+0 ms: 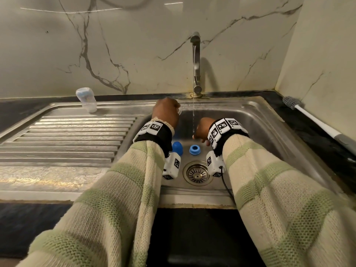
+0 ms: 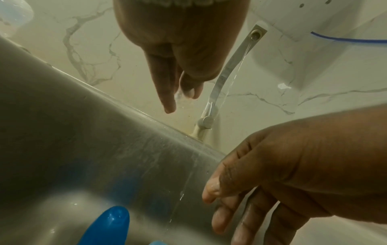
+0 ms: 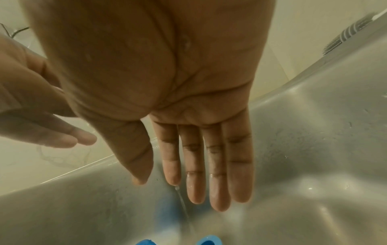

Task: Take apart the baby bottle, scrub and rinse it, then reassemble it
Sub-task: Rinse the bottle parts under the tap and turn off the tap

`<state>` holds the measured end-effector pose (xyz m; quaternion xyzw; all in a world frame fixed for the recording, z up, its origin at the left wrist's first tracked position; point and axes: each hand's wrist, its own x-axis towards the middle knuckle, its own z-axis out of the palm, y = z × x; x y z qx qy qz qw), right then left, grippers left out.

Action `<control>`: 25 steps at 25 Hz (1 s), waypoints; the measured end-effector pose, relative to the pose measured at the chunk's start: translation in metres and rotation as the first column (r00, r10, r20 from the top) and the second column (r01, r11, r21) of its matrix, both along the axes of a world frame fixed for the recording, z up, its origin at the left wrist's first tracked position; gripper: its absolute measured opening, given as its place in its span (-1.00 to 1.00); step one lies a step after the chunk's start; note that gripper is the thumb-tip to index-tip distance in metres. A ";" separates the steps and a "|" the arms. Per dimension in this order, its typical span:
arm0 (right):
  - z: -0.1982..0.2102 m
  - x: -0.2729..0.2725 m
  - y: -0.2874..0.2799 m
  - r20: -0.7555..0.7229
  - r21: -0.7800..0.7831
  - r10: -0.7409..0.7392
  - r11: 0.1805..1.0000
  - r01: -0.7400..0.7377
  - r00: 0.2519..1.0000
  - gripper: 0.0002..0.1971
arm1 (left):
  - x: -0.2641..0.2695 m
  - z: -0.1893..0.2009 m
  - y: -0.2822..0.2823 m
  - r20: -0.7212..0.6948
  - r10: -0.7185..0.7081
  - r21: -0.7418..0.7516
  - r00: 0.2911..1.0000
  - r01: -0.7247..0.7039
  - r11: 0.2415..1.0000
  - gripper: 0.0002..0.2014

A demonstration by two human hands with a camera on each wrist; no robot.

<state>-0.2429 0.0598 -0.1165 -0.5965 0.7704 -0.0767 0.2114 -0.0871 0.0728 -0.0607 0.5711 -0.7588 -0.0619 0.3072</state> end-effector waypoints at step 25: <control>0.018 0.015 0.037 0.102 0.001 0.137 0.990 -0.138 0.985 -0.73 | 0.005 -0.035 -0.012 0.293 -0.030 0.310 0.956 -0.065 0.948 -0.78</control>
